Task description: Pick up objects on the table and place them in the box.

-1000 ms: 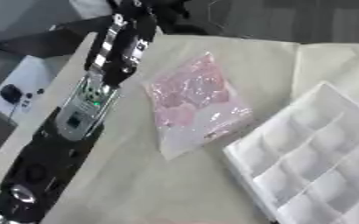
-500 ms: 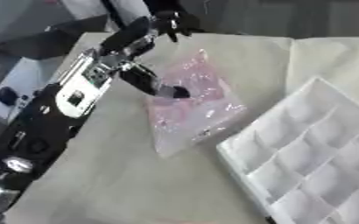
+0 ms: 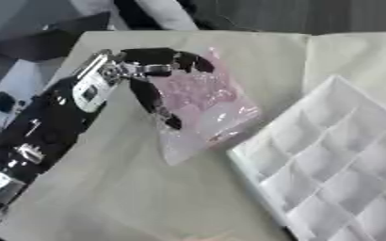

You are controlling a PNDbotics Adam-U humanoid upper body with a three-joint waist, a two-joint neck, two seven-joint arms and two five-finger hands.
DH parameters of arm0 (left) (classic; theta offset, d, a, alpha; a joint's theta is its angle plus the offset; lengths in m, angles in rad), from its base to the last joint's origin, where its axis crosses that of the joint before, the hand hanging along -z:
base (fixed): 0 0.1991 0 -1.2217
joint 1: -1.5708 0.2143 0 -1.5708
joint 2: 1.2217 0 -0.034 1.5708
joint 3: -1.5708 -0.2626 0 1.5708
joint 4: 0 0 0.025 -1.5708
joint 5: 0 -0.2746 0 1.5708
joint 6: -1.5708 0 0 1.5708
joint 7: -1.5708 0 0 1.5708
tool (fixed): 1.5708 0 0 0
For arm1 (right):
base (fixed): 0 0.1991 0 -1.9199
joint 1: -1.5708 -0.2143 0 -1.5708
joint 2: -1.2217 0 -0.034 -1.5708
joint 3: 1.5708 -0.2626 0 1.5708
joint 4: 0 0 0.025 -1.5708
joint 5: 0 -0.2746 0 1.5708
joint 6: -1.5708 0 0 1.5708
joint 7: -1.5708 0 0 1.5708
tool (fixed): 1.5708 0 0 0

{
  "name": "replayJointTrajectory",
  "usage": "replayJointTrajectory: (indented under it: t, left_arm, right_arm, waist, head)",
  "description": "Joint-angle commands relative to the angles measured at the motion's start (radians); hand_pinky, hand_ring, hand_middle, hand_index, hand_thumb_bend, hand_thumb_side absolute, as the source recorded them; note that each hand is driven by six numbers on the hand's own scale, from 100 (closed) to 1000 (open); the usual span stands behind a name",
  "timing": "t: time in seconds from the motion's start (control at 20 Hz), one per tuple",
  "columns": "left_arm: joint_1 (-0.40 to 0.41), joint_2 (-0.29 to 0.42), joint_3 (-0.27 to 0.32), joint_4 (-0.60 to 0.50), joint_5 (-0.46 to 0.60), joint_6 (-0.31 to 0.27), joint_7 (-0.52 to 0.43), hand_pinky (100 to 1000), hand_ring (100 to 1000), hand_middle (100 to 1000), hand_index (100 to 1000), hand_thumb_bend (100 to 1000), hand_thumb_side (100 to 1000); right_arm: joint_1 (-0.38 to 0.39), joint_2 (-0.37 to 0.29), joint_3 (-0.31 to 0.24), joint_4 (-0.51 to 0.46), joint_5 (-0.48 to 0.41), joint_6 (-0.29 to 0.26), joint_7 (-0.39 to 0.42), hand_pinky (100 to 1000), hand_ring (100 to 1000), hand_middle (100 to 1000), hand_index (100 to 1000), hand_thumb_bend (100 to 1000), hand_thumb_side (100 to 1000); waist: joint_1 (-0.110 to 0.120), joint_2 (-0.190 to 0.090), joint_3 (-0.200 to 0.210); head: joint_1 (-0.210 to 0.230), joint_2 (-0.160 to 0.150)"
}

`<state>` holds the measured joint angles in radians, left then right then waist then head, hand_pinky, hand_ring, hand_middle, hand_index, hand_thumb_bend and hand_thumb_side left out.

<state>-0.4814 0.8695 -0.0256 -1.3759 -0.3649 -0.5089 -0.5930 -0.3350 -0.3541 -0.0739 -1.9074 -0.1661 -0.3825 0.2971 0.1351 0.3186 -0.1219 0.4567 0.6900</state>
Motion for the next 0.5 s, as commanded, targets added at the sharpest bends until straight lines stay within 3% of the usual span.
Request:
replayJointTrajectory:
  t: [0.05, 0.25, 0.5]
  left_arm:
    - [-0.048, 0.063, 0.02, 0.054, -0.058, -0.118, -0.207, 901, 986, 1000, 1000, 957, 678]
    - [-0.099, 0.047, 0.034, 0.085, -0.187, -0.113, -0.181, 913, 990, 1000, 1000, 972, 677]
    - [-0.143, 0.006, 0.037, 0.117, -0.252, -0.118, -0.137, 909, 983, 1000, 1000, 939, 689]
  right_arm:
    - [-0.007, -0.02, 0.001, -0.021, -0.003, 0.002, 0.004, 606, 675, 640, 698, 434, 765]
    - [-0.006, -0.018, 0.002, -0.021, -0.005, 0.003, 0.005, 606, 675, 640, 698, 434, 765]
    - [-0.006, -0.016, 0.003, -0.021, -0.007, 0.004, 0.004, 605, 674, 640, 698, 434, 765]
  waist:
    - [-0.001, -0.023, 0.0]
    - [-0.002, -0.026, 0.0]
    - [-0.004, -0.03, 0.001]
  head:
    - [-0.012, 0.005]
    - [-0.016, 0.006]
    - [-0.018, 0.006]
